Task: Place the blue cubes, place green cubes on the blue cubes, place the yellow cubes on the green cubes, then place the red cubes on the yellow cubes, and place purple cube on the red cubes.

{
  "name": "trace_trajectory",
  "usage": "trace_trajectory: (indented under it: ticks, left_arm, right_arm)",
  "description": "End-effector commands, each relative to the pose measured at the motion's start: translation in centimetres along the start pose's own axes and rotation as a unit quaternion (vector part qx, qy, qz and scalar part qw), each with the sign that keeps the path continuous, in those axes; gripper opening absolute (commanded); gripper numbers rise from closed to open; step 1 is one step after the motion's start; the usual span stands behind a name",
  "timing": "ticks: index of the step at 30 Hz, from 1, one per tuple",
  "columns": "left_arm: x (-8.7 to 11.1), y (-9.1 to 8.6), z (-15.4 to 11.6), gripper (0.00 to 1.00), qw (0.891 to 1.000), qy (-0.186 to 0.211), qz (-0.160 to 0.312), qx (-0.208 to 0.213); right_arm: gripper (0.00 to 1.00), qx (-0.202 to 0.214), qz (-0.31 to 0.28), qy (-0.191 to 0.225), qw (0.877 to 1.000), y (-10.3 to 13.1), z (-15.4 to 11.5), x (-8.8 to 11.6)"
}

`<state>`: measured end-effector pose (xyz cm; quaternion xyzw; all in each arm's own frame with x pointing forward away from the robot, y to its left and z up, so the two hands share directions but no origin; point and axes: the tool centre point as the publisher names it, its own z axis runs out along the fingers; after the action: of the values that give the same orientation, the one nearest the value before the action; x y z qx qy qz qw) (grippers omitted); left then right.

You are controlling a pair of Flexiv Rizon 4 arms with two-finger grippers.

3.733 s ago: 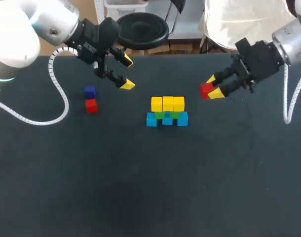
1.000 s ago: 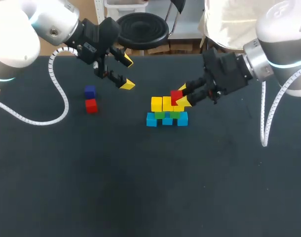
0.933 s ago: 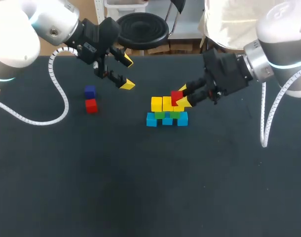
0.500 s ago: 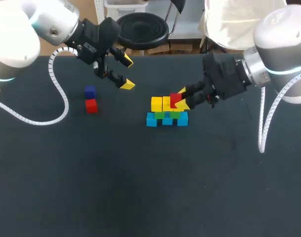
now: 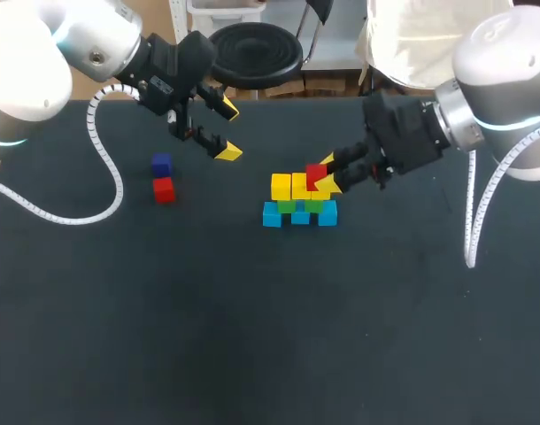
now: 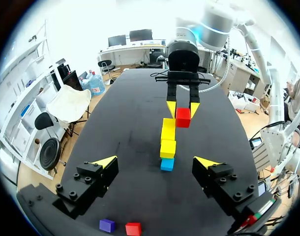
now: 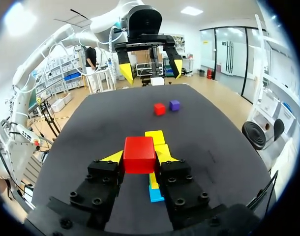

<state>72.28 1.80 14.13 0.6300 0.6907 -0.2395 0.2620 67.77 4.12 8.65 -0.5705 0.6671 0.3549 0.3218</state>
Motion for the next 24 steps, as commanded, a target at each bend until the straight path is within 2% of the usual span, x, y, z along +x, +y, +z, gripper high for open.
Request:
trace_trajectory:
  ticks: [1, 24]
  left_arm:
    - [0.11, 0.10, 0.01, 1.00, 1.000, -0.002, 0.002, 0.001]
    - [0.11, 0.10, 0.01, 1.00, 1.000, -0.002, 0.002, 0.001]
  right_arm:
    - [0.00, -0.006, 0.000, -0.003, 1.000, -0.76, 0.40, 0.29]
    - [0.00, -0.010, -0.006, -0.004, 1.000, -1.46, 0.81, 0.23]
